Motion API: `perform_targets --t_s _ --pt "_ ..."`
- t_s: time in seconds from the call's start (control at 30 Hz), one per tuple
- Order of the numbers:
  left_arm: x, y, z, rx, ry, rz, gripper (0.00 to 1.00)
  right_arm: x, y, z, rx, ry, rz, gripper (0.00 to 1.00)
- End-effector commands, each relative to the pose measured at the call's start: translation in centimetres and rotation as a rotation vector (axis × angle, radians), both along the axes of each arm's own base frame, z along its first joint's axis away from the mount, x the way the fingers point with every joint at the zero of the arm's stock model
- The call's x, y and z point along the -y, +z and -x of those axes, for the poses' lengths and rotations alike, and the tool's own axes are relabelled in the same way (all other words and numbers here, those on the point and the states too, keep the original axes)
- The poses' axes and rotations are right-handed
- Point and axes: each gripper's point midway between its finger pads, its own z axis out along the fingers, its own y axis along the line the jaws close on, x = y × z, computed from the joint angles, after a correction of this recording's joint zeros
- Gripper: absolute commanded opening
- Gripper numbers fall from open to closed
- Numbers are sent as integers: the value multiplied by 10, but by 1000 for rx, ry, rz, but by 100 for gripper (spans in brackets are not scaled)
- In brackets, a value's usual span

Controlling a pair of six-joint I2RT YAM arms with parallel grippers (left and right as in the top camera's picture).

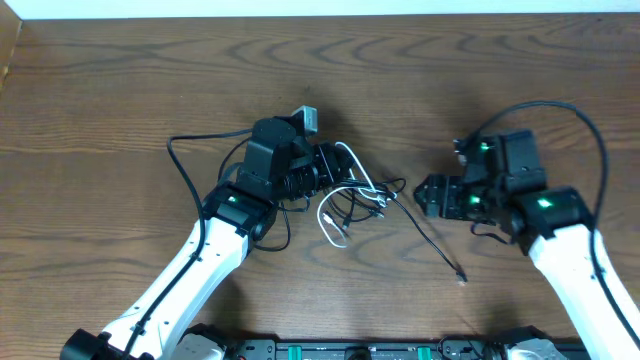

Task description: Untangle cables

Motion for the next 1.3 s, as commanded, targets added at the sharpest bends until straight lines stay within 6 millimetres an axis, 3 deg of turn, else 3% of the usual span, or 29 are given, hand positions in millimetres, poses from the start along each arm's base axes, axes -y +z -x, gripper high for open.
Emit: perform_targets --t_s 0.0,0.1,0.3,0.53,0.73,0.87,1.0,1.27 --pt "1 8 2 -10 5 33 8 -13 -14 2 -21 66 8 76" --pt "1 8 2 -10 5 33 8 -30 -19 7 -36 128 -10 73" --pt "0 7 2 -12 5 31 8 -42 -23 13 -35 174 15 68" --pt "0 7 2 -13 5 31 8 -42 -26 16 -38 180 40 73" --pt "0 7 2 -13 5 31 8 -40 -46 26 -63 154 108 82" --pt "0 7 2 -13 5 31 8 -21 -61 19 -44 24 202 86" --pt "0 7 2 -14 5 31 8 -26 -65 8 14 7 169 89" --pt "2 7 5 -24 -12 38 8 -35 -55 -17 105 -87 90 91"
